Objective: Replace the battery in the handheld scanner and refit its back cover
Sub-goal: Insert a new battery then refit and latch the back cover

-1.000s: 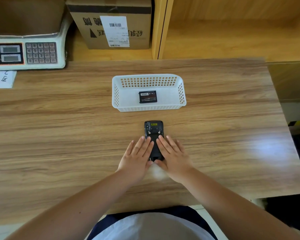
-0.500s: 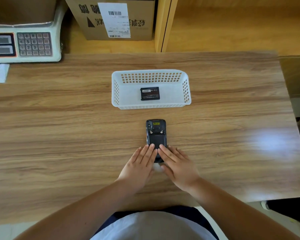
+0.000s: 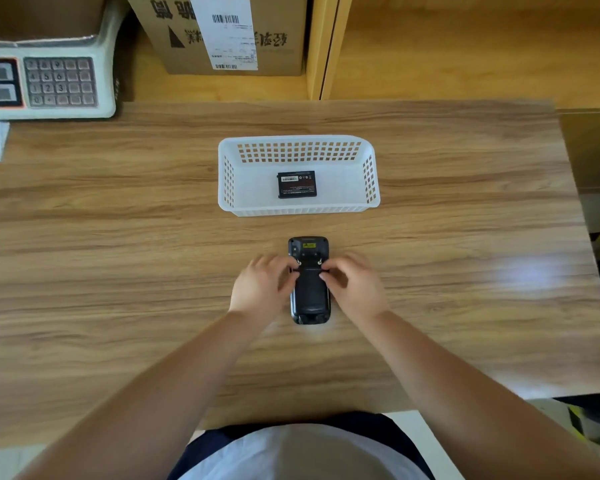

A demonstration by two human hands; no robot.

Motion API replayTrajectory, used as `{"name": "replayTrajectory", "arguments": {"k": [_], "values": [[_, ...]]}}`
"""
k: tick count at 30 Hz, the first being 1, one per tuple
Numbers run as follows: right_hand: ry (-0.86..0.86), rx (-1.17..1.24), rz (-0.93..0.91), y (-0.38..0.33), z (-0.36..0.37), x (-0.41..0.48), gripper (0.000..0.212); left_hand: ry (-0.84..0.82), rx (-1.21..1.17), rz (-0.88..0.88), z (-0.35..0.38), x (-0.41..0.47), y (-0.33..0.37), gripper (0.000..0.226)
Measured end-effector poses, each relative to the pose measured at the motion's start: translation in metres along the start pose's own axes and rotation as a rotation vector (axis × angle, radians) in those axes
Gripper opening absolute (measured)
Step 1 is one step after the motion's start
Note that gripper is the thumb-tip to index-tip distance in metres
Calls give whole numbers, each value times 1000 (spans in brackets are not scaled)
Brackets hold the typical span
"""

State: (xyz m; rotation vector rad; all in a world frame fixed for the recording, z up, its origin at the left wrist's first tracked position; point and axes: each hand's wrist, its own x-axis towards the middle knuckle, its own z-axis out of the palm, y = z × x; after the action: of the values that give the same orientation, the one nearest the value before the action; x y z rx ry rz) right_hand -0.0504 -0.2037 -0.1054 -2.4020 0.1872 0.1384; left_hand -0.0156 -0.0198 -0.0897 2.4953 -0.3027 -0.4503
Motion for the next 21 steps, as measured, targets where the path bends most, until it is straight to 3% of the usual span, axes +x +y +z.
{"name": "replayTrajectory", "arguments": {"k": [7,13,21], "values": [[-125,4,70,3,0,21,16,-36,39,-5,3,23,-5,22],[-182,5,25,4,-2,25,15,-33,119,102,3,27,-11,19],[-251,-80,-70,3,-8,32,17,-69,169,104,3,27,-12,20]]}}
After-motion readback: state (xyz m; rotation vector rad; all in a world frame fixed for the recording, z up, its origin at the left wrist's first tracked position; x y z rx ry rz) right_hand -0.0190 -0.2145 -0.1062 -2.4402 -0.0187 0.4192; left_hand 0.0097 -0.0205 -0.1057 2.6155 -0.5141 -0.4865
